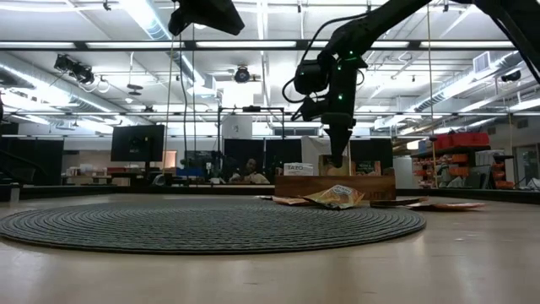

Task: Pick & Place Tea
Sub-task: Put the yellow tea bag into the middle section of the wooden organizer

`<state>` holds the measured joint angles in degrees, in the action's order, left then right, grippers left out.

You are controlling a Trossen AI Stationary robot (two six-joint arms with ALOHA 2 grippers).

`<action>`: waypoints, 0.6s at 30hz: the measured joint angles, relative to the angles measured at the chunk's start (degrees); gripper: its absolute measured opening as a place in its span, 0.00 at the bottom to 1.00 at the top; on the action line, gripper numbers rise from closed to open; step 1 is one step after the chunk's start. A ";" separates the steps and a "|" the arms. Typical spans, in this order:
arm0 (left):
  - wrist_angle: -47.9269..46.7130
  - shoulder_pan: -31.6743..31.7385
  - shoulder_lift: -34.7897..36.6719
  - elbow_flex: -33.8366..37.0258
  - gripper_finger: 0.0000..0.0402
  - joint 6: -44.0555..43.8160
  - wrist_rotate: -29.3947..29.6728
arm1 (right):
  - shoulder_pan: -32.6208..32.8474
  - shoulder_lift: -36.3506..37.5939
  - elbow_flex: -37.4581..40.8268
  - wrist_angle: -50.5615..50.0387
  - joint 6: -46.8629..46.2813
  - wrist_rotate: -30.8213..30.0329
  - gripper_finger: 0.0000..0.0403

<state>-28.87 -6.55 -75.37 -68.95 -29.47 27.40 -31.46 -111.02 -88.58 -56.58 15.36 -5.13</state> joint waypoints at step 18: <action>0.01 0.00 0.00 0.00 0.17 -0.01 -0.02 | -0.20 0.09 0.00 -0.51 -1.67 -0.88 0.12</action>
<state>-28.86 -6.55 -75.37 -68.95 -29.49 27.38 -31.66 -110.94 -88.58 -57.09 13.69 -6.01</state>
